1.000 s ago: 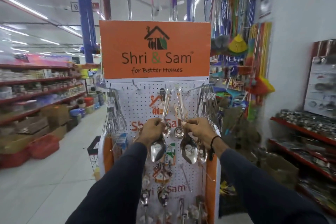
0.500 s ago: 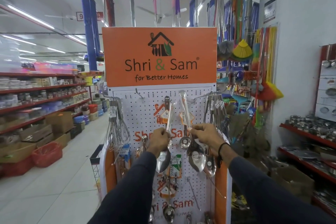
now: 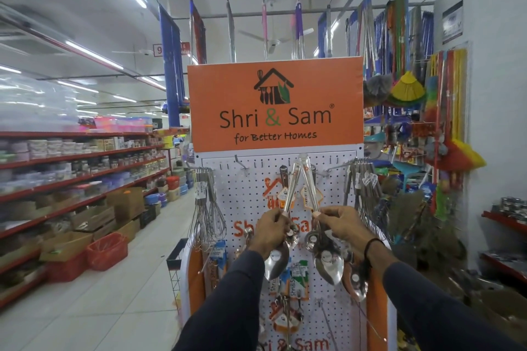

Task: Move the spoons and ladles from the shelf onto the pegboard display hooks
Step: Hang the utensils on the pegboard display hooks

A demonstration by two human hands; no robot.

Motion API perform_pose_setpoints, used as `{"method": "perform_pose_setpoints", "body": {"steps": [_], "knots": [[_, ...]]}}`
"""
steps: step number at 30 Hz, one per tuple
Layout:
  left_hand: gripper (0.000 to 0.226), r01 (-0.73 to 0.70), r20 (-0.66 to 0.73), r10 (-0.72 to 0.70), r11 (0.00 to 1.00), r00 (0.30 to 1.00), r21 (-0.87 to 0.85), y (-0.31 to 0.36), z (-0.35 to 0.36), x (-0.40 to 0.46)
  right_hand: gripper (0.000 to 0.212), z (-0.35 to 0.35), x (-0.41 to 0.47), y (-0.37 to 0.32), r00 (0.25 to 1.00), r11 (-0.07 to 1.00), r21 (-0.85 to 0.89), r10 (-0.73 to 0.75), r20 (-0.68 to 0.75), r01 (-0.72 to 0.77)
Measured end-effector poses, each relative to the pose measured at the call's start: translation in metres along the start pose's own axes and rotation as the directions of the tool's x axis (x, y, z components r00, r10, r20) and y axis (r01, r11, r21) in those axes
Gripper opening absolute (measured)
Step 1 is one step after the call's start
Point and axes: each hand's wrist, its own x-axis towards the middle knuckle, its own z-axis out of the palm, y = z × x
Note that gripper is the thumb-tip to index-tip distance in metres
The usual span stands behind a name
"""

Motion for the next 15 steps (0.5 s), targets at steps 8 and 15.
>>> {"method": "perform_pose_setpoints", "body": {"steps": [8,15], "knots": [[0.02,-0.011,-0.008,0.01,0.998,1.0,-0.057,0.002,0.004,-0.001,0.024,-0.008,-0.005,-0.002,1.0,1.0,0.016,-0.004,0.009,0.004],[0.023,-0.025,-0.034,0.021,0.993,0.999,-0.115,0.007,0.009,0.0,0.019,-0.014,-0.005,-0.001,1.0,1.0,0.021,-0.012,0.0,0.012]]}}
